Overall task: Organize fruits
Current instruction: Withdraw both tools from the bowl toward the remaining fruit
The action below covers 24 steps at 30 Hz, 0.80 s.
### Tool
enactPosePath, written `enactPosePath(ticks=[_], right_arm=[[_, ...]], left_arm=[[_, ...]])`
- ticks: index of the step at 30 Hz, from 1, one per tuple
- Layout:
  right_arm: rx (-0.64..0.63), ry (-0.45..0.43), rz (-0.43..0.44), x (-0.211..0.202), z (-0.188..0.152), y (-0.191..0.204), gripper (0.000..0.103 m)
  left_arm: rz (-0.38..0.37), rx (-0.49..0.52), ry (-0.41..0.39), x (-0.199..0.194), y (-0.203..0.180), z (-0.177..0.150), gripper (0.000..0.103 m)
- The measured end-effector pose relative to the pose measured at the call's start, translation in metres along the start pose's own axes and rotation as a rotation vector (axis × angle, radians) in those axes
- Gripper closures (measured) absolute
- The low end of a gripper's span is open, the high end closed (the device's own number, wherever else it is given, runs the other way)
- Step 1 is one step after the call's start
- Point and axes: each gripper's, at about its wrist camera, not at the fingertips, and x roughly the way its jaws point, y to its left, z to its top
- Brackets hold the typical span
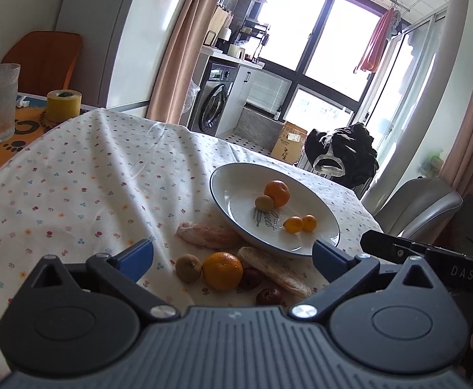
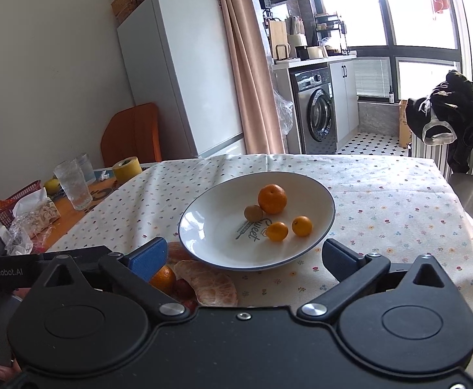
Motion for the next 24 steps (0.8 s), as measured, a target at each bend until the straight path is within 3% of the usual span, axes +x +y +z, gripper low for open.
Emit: enactPosePath(ticks=[12, 24], right_arm=[[-0.042, 0.021, -0.008, -0.006, 0.000, 0.022, 0.001], [-0.032, 0.081, 0.001, 0.005, -0.012, 0.025, 0.001]], left_arm=[[-0.014, -0.021, 0.003, -0.015, 0.017, -0.003, 0.000], [-0.003, 0.032, 0.023, -0.010, 0.022, -0.011, 0.000]])
